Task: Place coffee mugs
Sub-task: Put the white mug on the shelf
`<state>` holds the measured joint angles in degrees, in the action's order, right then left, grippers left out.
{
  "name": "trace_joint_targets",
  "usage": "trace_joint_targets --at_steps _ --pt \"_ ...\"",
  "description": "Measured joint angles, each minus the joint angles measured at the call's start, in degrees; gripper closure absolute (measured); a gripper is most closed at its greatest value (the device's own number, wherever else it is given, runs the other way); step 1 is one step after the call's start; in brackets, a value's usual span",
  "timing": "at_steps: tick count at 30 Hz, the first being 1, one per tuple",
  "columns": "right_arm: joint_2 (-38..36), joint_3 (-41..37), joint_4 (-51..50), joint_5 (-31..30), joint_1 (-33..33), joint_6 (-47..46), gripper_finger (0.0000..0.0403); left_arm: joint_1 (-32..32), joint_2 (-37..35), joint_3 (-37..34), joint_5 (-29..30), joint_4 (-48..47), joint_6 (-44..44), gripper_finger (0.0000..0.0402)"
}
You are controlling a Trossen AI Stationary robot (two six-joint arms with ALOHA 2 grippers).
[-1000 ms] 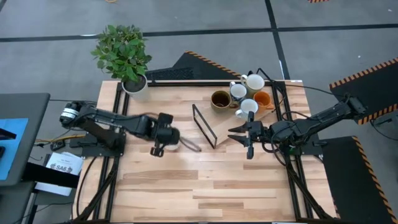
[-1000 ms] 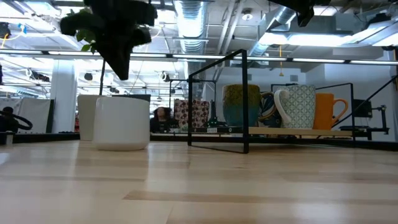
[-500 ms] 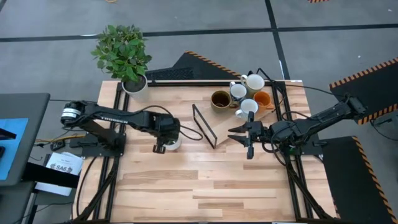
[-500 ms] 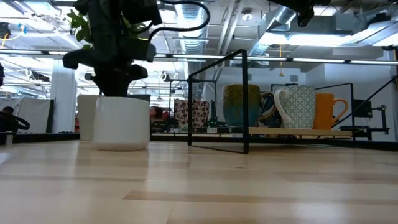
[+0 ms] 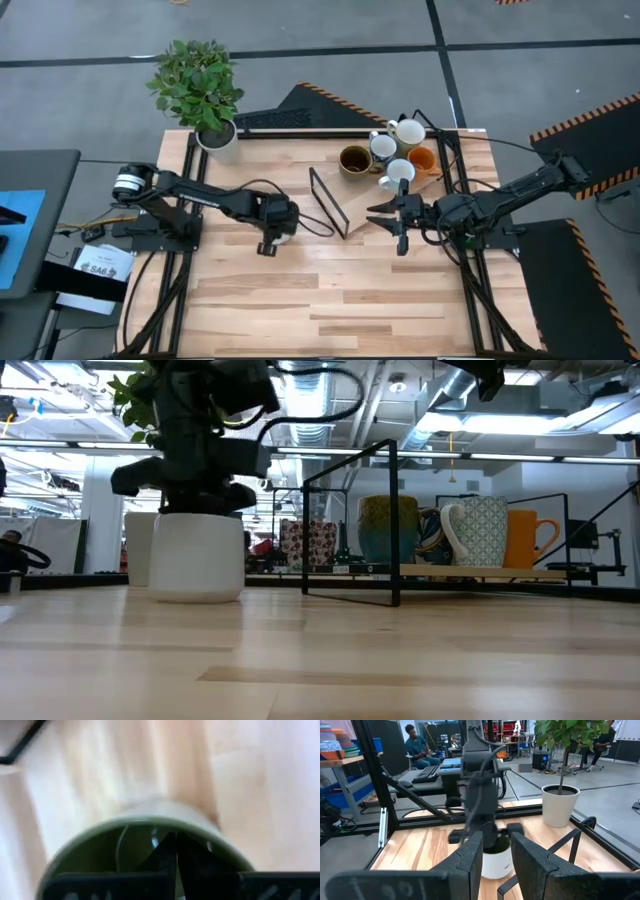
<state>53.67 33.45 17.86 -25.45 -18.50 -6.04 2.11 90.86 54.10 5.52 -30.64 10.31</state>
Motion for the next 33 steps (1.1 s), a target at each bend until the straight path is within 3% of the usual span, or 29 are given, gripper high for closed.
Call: trace_joint_targets --at_steps 6,16,22,33 --pt "0.00 0.00 0.25 0.00 0.00 0.00 0.0275 4.79 6.90 6.74 -0.71 0.05 0.24 0.0402" --pt "0.00 0.00 0.57 0.00 0.00 0.00 0.0275 11.54 20.28 25.69 -2.94 0.25 6.92 0.0402" --pt "0.00 0.00 0.81 0.00 -0.33 0.29 0.0275 13.11 28.91 36.63 -7.64 -0.10 11.65 0.0402" --pt "-0.38 0.00 0.56 0.00 -0.69 1.05 0.0275 12.49 44.10 57.58 -8.20 1.51 25.65 0.0402"
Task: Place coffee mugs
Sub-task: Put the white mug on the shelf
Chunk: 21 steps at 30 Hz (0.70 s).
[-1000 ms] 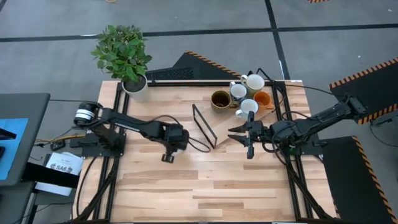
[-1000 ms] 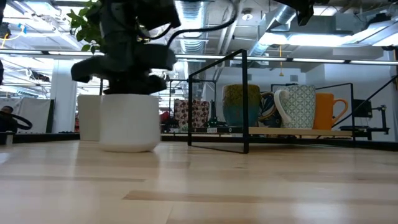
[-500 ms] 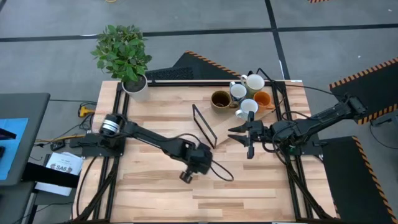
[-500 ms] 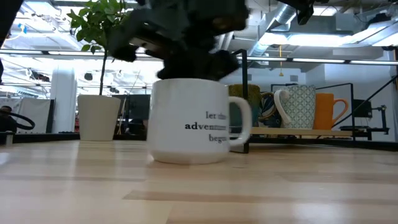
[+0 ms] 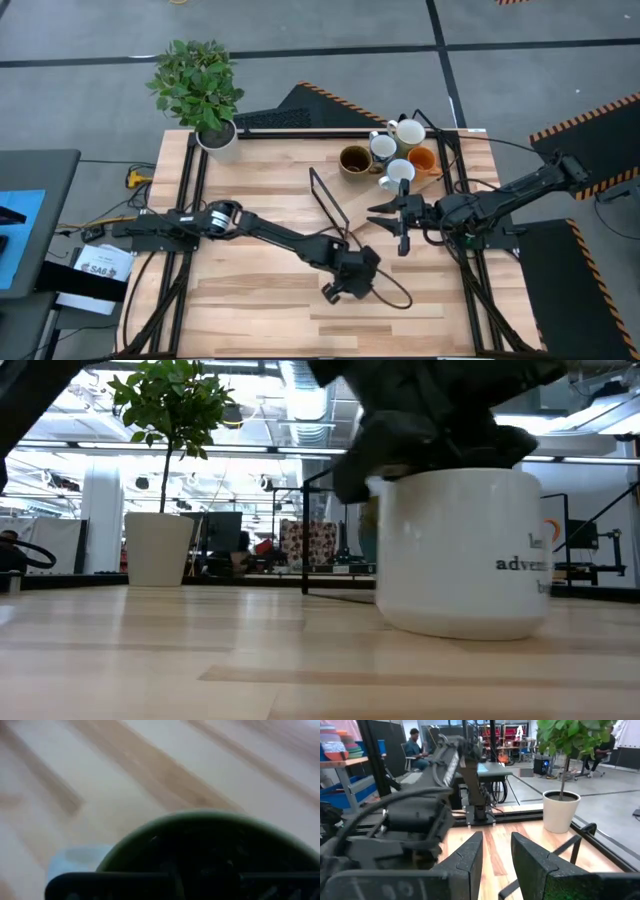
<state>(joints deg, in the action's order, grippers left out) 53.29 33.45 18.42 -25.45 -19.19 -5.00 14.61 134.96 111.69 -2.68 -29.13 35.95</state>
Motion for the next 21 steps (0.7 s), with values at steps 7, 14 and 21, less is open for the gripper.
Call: trace_joint_targets --at_steps 7,14,21 --pt "-1.89 0.02 0.08 -0.05 -2.08 2.45 0.0275 -1.30 1.11 2.96 4.11 3.58 5.44 0.0402" --pt "-3.87 0.02 -0.46 -0.14 -4.78 4.17 0.0275 -1.08 -0.56 3.07 7.90 0.18 6.83 0.0402" --pt "-3.89 0.00 -0.26 -0.14 -5.67 5.49 0.0275 0.41 -4.31 3.05 9.52 -10.11 2.56 0.0401"
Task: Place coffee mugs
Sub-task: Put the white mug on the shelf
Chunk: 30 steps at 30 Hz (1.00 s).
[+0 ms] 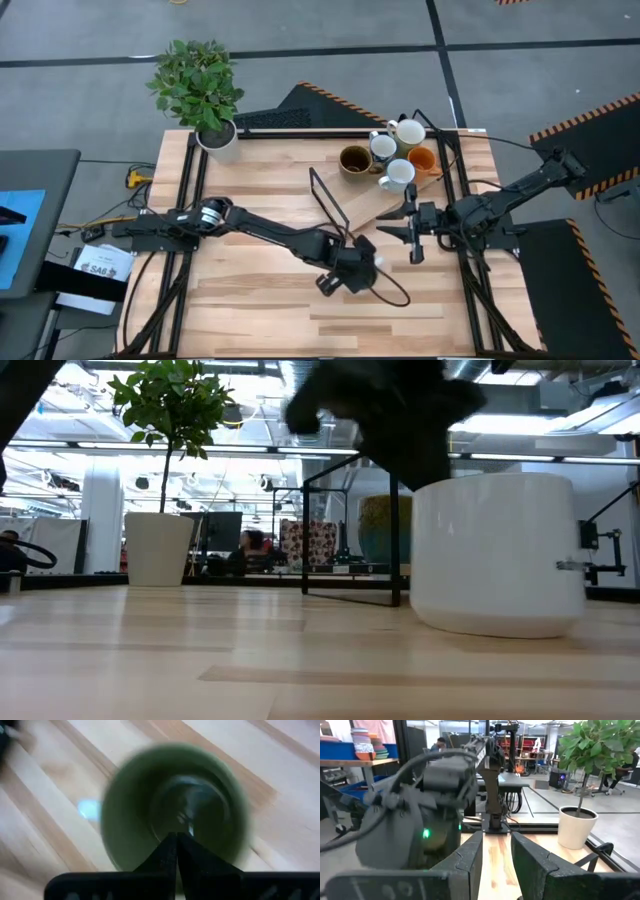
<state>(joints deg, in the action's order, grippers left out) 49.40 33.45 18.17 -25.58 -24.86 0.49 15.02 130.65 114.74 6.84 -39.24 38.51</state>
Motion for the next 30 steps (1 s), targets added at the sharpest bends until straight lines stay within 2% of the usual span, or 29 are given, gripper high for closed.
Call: trace_joint_targets --at_steps 4,10,14,17,21,27,30 --pt "0.03 0.00 -0.27 -0.02 0.17 0.00 0.0275 1.00 -3.16 -0.02 0.29 -8.27 -5.01 0.0402" --pt "0.05 0.00 -0.56 -0.02 0.20 -0.05 0.0275 2.81 -8.63 -0.07 3.68 -17.51 -11.29 0.0402" --pt "0.07 0.00 -1.08 -0.01 0.20 -0.46 0.0275 3.87 -13.87 -0.88 4.21 -18.44 -15.22 0.0402" --pt "0.14 0.00 -1.55 0.02 0.13 -1.44 0.0275 4.91 -18.88 -4.69 5.36 -15.72 -16.65 0.0402" --pt "1.38 0.00 -3.81 0.09 0.13 -4.72 0.0275 6.40 -27.70 -15.57 6.46 -5.80 -18.48 0.0402" --pt "4.76 0.00 -8.33 0.96 0.13 -8.25 0.0275 8.55 -42.33 -41.30 12.89 17.80 -21.08 0.0402" --pt "5.82 -0.02 -11.28 5.29 0.15 -13.61 0.0275 9.46 -48.71 -52.60 14.51 29.52 -22.22 0.0402"
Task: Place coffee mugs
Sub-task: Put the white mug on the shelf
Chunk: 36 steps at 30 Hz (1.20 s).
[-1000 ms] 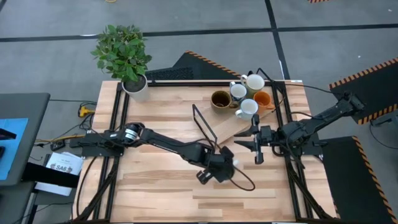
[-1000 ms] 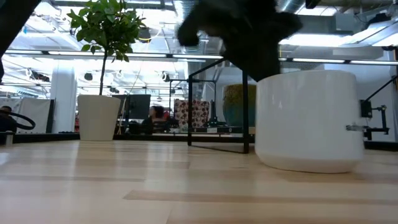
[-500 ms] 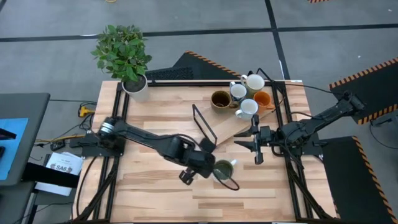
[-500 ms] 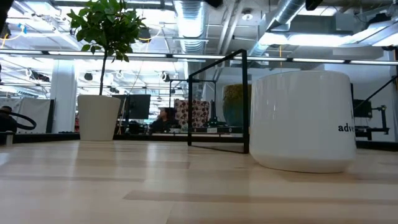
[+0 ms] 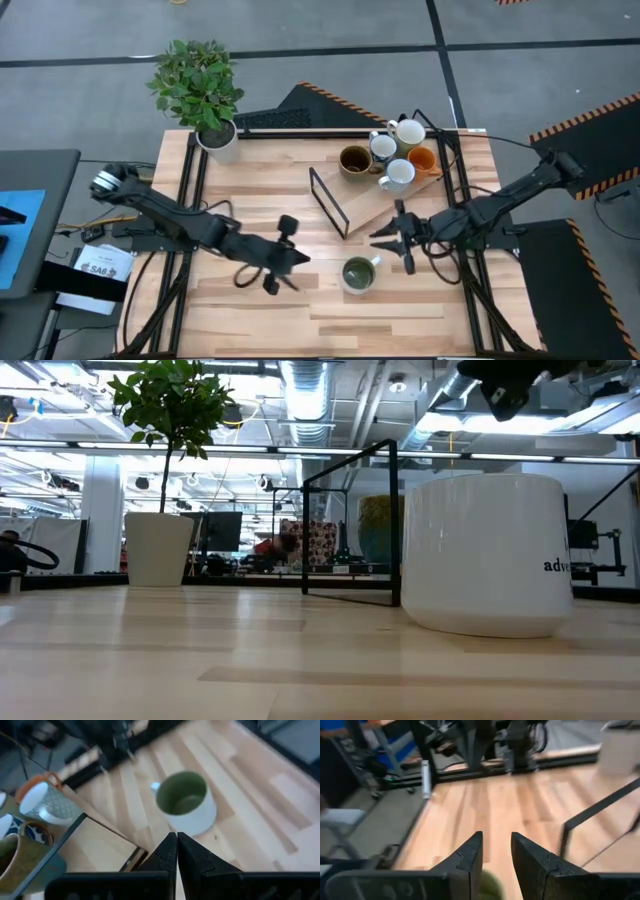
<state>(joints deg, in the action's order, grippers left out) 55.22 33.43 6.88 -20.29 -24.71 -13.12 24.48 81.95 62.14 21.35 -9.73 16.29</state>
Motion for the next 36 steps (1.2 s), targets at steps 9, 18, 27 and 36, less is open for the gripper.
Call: trace_joint_targets --at_steps 9,18,27,36 --pt "5.94 8.93 -10.59 6.62 0.59 -17.82 0.0244 1.19 -10.44 -15.59 1.73 19.27 2.08 0.0402" --pt "23.51 32.50 -50.61 8.64 1.41 -30.33 0.0177 1.28 -10.69 -15.59 2.48 18.88 1.61 0.0401" --pt "36.04 39.39 -61.50 14.75 1.95 -48.00 0.0175 1.28 -10.68 -15.59 2.47 18.24 1.79 0.0401" --pt "41.91 39.41 -61.10 22.52 2.72 -53.29 0.0175 1.28 -10.66 -15.59 2.46 18.17 1.62 0.0401"
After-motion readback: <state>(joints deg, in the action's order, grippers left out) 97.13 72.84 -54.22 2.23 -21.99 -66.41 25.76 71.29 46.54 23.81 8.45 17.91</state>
